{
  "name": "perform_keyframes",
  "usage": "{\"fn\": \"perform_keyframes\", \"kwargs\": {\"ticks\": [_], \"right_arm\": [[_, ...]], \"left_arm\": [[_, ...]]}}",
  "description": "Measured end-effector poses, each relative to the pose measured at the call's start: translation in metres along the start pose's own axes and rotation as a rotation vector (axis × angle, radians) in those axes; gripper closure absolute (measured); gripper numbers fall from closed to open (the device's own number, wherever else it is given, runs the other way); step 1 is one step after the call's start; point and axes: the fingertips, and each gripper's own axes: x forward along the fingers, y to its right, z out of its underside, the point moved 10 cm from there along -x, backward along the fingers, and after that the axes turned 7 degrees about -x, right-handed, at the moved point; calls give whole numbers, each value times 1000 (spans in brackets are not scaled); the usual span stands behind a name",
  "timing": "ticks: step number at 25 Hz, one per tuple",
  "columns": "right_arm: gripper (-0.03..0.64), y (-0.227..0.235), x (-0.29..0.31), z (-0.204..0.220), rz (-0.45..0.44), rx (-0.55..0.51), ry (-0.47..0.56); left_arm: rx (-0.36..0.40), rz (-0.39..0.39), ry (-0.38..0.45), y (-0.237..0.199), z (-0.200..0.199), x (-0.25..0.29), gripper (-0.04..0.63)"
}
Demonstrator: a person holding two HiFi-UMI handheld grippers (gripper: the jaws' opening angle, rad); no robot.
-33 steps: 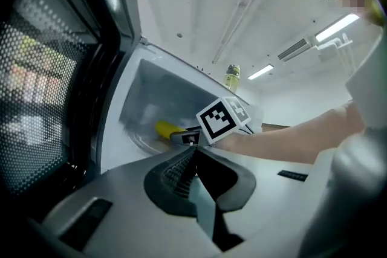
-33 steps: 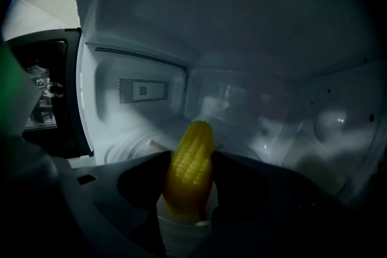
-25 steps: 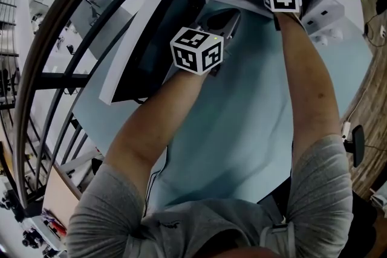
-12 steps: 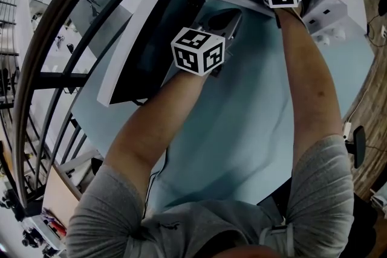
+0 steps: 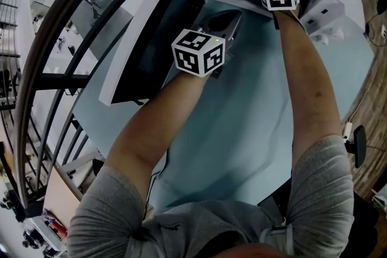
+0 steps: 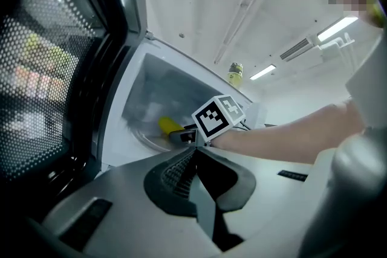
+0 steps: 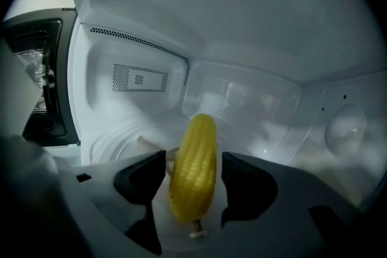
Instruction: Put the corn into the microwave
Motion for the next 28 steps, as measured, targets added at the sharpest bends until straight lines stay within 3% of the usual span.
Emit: {"fn": "perform_keyframes", "kwargs": {"ticks": [16,28], "right_arm": [[304,-8,-32,7,-33,64,33],[305,-26,-99,10,-128,166,68]], "left_arm": [[22,-26,2,12,-13,-13,577],[41,-72,-13,44,-36,-46,577]]}}
